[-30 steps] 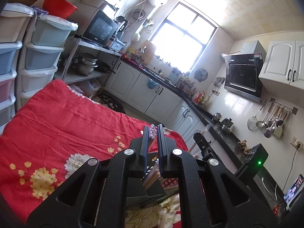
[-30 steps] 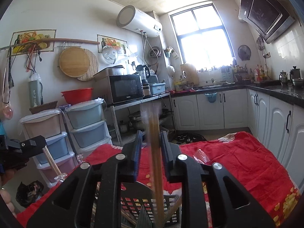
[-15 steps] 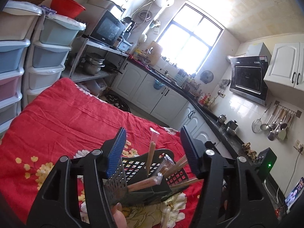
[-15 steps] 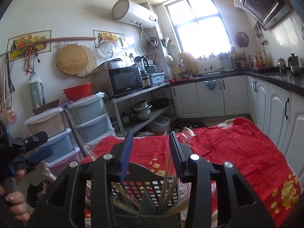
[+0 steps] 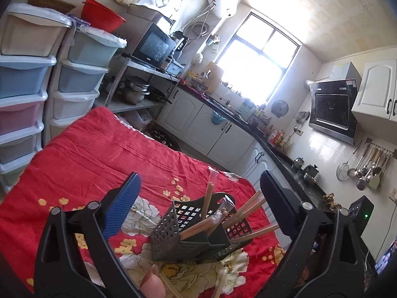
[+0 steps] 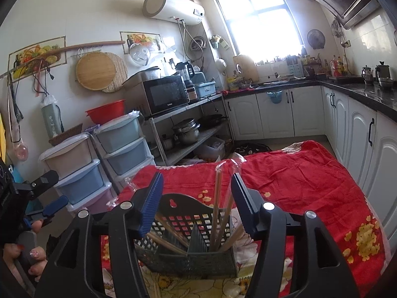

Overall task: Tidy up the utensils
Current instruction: 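Withdraw both open tools and lower them toward the chopstick pile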

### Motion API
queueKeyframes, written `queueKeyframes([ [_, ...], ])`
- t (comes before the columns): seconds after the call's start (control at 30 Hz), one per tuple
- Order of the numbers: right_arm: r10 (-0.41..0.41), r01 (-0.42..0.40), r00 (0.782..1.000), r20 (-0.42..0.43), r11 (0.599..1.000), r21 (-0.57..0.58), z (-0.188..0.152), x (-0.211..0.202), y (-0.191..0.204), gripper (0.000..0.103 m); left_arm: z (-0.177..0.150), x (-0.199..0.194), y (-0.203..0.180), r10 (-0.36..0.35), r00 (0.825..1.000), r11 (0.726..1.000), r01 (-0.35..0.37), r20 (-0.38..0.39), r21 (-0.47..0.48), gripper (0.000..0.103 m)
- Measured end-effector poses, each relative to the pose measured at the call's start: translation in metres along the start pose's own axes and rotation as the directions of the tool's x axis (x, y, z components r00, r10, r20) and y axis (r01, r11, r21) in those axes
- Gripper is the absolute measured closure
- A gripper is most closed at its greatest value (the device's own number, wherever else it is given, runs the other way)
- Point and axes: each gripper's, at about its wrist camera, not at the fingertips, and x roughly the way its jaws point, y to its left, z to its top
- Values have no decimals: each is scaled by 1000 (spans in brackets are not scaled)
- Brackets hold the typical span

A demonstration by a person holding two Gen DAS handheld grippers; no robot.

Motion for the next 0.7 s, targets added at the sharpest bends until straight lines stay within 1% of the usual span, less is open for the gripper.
queueKeyframes([
  [0.1, 4, -4, 1000, -16, 1000, -6, -1, -6, 0, 46, -3, -10, -3, 10, 1000, 1000, -10, 18, 22, 11],
  [0.3, 14, -14, 999, -42, 1000, -12, -8, -20, 0, 45, -12, -22, -8, 16, 1000, 999, -17, 19, 44, 11],
  [0.53, 22, -24, 996, -81, 999, -25, -18, -33, 0, 44, -27, -32, -3, 26, 1000, 999, -26, 6, 34, 11],
  [0.7, 26, -30, 995, -97, 999, -41, -24, -41, 3, 44, -37, -34, 3, 34, 999, 999, -34, -18, 14, 11],
])
